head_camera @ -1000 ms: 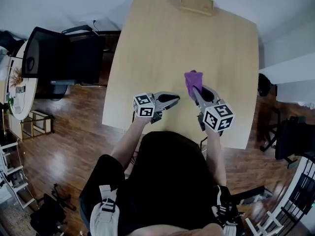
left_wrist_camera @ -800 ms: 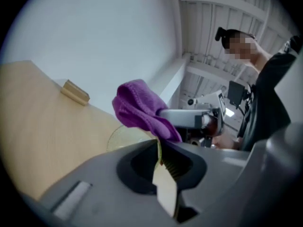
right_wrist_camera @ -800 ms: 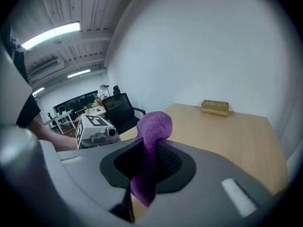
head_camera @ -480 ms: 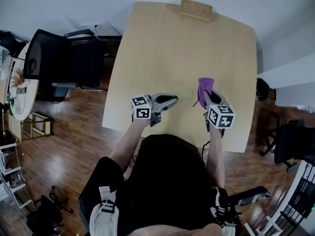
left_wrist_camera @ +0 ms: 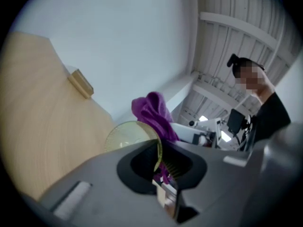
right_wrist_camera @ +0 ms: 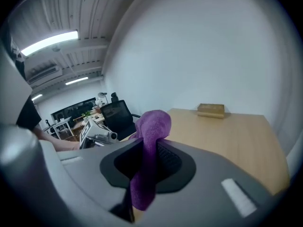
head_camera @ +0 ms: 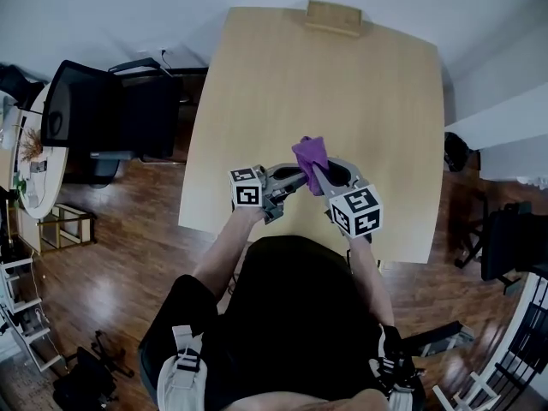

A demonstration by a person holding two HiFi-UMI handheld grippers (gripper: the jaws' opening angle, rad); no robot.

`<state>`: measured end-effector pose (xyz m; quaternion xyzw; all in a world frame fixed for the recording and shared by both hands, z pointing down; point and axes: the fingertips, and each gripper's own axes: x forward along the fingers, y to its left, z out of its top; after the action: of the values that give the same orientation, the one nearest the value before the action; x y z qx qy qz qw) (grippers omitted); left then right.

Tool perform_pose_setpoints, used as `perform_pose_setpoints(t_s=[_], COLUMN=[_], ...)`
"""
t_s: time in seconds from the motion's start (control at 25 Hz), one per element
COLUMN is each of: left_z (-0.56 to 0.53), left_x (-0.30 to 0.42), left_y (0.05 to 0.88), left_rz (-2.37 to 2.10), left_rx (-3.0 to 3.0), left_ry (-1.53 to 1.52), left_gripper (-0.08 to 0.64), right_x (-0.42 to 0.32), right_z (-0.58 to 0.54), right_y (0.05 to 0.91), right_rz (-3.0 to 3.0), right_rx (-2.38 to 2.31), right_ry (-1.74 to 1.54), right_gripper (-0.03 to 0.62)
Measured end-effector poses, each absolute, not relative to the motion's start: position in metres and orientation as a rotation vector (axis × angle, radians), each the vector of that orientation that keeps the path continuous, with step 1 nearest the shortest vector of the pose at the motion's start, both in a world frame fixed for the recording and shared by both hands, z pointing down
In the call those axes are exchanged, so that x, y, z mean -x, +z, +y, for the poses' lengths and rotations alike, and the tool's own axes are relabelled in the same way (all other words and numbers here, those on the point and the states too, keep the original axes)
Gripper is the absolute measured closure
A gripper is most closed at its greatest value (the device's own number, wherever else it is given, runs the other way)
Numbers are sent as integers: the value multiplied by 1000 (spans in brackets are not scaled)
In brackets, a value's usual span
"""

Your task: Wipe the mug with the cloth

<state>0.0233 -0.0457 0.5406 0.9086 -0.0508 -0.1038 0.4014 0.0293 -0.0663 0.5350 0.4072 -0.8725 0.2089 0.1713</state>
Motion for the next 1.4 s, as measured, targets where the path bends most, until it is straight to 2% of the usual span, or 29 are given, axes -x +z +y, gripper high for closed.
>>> perform_pose_setpoints(t_s=[0.12, 0.28, 0.4, 0.68, 0.88, 1.2, 1.32, 1.4], left_z=[-45, -52, -54, -55, -58, -60, -53, -46], left_x=[-16, -6, -4, -16, -28, -31, -28, -24], left_y=[544, 572, 600, 644, 677, 721, 721, 724], left_rz=[-133, -159, -156, -171, -172, -194, -157, -167], left_rx=[-2260, -2085, -1931, -1674, -1570, -1686, -1824, -1939], left_ry=[-293, -323, -352, -349, -295, -177, -93, -21], left_gripper=[511, 518, 515, 517, 515, 504, 432, 417], right_x=[-61, -141, -169, -116, -67, -69, -66, -65], right_z=[-74, -79, -72, -71, -63, -73, -86, -92], right_y=[551, 612, 616, 596, 657, 719, 719, 720], right_rz=[-2430, -2174, -2135, -2374, -2299, -2253, -2269, -2275], right_rx=[-1234, -1450, -1538, -1386, -1161, -1203, -1210, -1210], right_ry=[649, 804, 869, 897, 927, 1065, 1054, 1065], right_gripper=[529, 529, 529, 529, 529, 529, 529, 529])
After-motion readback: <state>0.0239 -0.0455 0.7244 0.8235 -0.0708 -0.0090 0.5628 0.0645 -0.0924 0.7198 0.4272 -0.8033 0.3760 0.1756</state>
